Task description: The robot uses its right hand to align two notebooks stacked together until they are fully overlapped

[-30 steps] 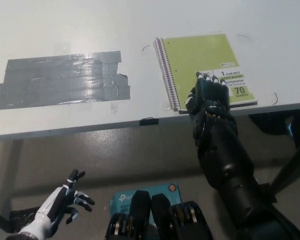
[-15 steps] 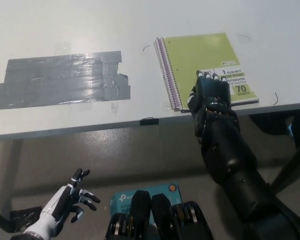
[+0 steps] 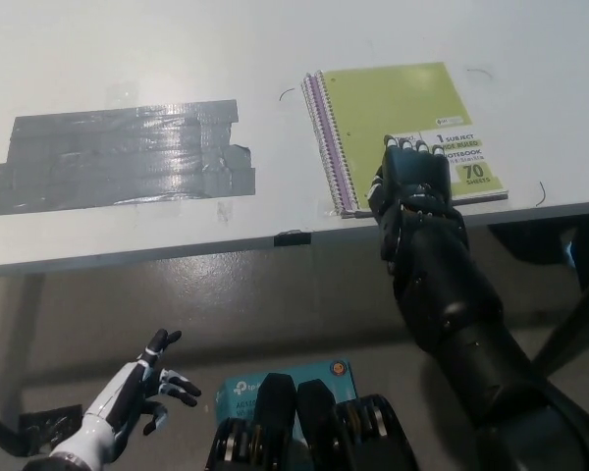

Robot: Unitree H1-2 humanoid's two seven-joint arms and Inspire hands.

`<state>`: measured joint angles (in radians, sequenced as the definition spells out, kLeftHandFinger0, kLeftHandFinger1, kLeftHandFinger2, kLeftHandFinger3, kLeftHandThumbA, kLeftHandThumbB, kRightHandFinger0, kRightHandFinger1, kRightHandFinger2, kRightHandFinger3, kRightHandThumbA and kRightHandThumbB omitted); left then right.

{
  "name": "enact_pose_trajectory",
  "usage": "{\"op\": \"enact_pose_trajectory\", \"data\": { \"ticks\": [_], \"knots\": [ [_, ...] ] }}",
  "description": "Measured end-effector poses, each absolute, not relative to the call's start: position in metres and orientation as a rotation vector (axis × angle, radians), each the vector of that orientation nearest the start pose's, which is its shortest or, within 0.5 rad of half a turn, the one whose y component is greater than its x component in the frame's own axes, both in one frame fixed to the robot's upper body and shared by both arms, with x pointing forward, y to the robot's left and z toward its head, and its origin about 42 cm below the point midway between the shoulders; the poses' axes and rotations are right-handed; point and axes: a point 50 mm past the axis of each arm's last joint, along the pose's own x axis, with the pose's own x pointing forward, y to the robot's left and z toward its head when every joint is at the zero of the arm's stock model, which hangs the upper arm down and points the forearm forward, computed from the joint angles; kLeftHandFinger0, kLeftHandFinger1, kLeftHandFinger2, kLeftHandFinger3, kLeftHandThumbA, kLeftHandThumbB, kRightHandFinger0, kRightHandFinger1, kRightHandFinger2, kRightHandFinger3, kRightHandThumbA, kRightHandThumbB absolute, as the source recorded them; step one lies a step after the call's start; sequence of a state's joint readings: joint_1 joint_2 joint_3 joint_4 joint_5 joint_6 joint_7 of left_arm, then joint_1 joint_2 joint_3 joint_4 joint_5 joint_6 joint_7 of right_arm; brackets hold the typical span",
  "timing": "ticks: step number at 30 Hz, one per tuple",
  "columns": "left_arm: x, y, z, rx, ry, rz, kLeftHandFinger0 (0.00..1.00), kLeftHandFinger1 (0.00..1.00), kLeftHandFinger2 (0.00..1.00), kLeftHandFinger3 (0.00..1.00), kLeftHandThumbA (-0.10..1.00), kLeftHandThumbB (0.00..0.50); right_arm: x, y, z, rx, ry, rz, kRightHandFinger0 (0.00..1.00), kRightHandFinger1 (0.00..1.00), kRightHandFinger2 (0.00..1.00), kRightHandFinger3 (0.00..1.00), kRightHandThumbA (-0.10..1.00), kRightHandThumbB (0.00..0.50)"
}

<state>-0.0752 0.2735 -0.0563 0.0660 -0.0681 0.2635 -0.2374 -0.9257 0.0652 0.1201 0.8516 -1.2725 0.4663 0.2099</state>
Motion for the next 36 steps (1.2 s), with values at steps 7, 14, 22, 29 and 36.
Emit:
{"op": "enact_pose_trajectory", "data": {
  "ticks": [7, 14, 22, 29, 36],
  "knots": [
    [0.307, 0.272, 0.088, 0.183, 0.284, -0.271, 0.47, 0.50, 0.42, 1.00, 1.00, 0.500, 0.521, -0.091, 0.214, -1.393, 0.275, 0.107, 1.00, 1.00, 1.00, 1.00, 1.00, 0.352],
    [0.308, 0.269, 0.088, 0.186, 0.283, -0.278, 0.48, 0.49, 0.40, 1.00, 1.00, 0.500, 0.520, -0.088, 0.214, -1.413, 0.266, 0.117, 1.00, 1.00, 1.00, 1.00, 1.00, 0.355],
    [0.308, 0.263, 0.088, 0.174, 0.283, -0.285, 0.36, 0.44, 0.39, 1.00, 1.00, 0.500, 0.519, -0.085, 0.214, -1.423, 0.260, 0.124, 1.00, 1.00, 1.00, 1.00, 1.00, 0.366],
    [0.308, 0.261, 0.089, 0.173, 0.279, -0.289, 0.37, 0.46, 0.40, 1.00, 1.00, 0.500, 0.519, -0.084, 0.214, -1.422, 0.261, 0.126, 1.00, 1.00, 1.00, 1.00, 1.00, 0.345],
    [0.308, 0.259, 0.089, 0.173, 0.277, -0.294, 0.34, 0.43, 0.39, 1.00, 1.00, 0.500, 0.519, -0.083, 0.214, -1.424, 0.261, 0.131, 1.00, 1.00, 1.00, 1.00, 1.00, 0.367]
  ]
}}
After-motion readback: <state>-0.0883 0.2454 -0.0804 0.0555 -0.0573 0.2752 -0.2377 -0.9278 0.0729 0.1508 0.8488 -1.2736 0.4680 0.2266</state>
